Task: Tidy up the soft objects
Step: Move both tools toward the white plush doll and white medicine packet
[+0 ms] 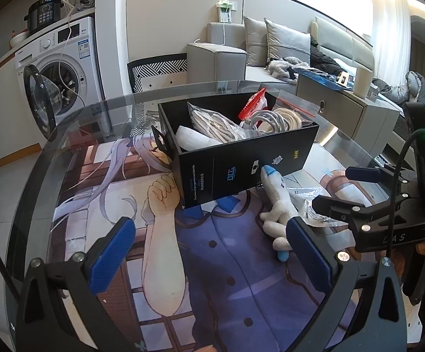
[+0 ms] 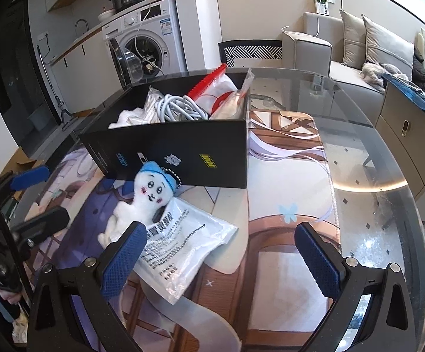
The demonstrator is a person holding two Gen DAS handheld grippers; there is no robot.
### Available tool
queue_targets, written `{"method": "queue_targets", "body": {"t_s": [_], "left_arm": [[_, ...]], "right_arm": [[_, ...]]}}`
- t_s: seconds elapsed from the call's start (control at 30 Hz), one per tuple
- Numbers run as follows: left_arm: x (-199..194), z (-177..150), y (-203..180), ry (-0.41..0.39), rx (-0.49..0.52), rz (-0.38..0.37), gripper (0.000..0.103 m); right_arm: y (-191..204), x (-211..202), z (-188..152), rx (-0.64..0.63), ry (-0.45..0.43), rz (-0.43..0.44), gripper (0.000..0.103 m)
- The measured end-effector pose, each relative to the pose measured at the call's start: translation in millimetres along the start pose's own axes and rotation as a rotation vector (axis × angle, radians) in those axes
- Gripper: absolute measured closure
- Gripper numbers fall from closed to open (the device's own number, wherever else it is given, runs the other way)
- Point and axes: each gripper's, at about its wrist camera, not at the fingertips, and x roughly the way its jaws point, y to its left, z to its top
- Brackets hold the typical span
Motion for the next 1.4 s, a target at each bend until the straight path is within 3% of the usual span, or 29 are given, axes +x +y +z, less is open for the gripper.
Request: {"method": "queue_targets", "body": {"t_s": [0.5, 0.8, 1.1, 1.4], "left_arm": [[1.6, -1.8, -3.6, 0.008, 0.012, -0.003, 0.000], [1.6, -2.2, -6.1, 0.010, 0.020, -0.003, 0.000], [1.4, -2.0, -6.0, 0.009, 0.017, -0.001, 0.000], [2.7, -2.7, -4.2, 0.013, 0.013, 0.000, 0.000]], "right_arm": [[4.4, 9.0, -0.2, 0.041, 0.016, 0.016, 0.001], [-2.3, 8.2, -4.2, 0.005, 0.062, -0.050, 0.001], [8.7, 1.8, 2.5, 0.043, -0.009, 0.012, 0.001], [11.0, 13.2, -2.5, 0.017, 0.077, -0.035, 0.001]]}}
